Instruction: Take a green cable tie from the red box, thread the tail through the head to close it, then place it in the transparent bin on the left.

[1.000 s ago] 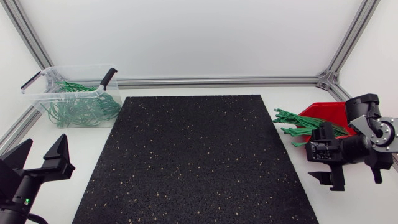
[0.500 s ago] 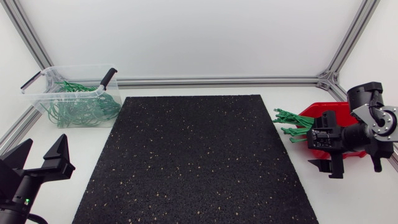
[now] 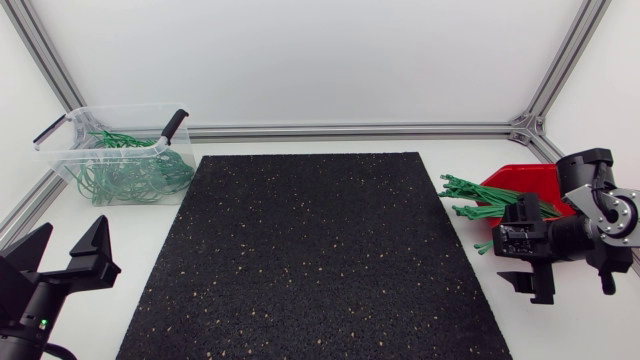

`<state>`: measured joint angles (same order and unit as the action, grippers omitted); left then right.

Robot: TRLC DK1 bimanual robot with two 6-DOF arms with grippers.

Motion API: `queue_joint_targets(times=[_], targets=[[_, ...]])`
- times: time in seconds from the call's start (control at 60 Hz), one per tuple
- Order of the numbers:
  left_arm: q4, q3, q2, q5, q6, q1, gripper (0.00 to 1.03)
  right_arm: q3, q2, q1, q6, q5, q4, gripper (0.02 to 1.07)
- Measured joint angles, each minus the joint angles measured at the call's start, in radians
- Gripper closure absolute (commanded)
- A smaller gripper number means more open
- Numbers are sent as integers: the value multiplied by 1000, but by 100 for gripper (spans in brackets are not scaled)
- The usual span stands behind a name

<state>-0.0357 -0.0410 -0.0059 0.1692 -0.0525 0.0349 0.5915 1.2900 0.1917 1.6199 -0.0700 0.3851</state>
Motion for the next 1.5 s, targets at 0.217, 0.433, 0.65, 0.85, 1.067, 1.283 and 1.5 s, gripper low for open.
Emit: queue_joint_targets(times=[0.217, 0.433, 0.65, 0.85, 1.067, 1.283, 1.5], targets=[[0, 0, 0, 0, 0, 0, 4, -47, -82, 23, 40, 16, 15, 37], [0, 0, 0, 0, 0, 0, 4, -47, -82, 39, 61, 19, 3, 45], [0, 0, 0, 0, 0, -1, 4, -47, -66, 39, 61, 17, -27, 71], [1, 0, 0, -3, 0, -1, 4, -8, -66, 28, 44, -30, -10, 80], [1, 0, 0, -3, 0, -1, 4, 71, -58, -19, -54, -63, -15, 80], [1, 0, 0, -3, 0, -1, 4, 116, -19, -27, -106, -70, -37, 70], [1, 0, 0, -3, 0, -1, 4, 111, -60, -5, -70, -80, -10, 53]])
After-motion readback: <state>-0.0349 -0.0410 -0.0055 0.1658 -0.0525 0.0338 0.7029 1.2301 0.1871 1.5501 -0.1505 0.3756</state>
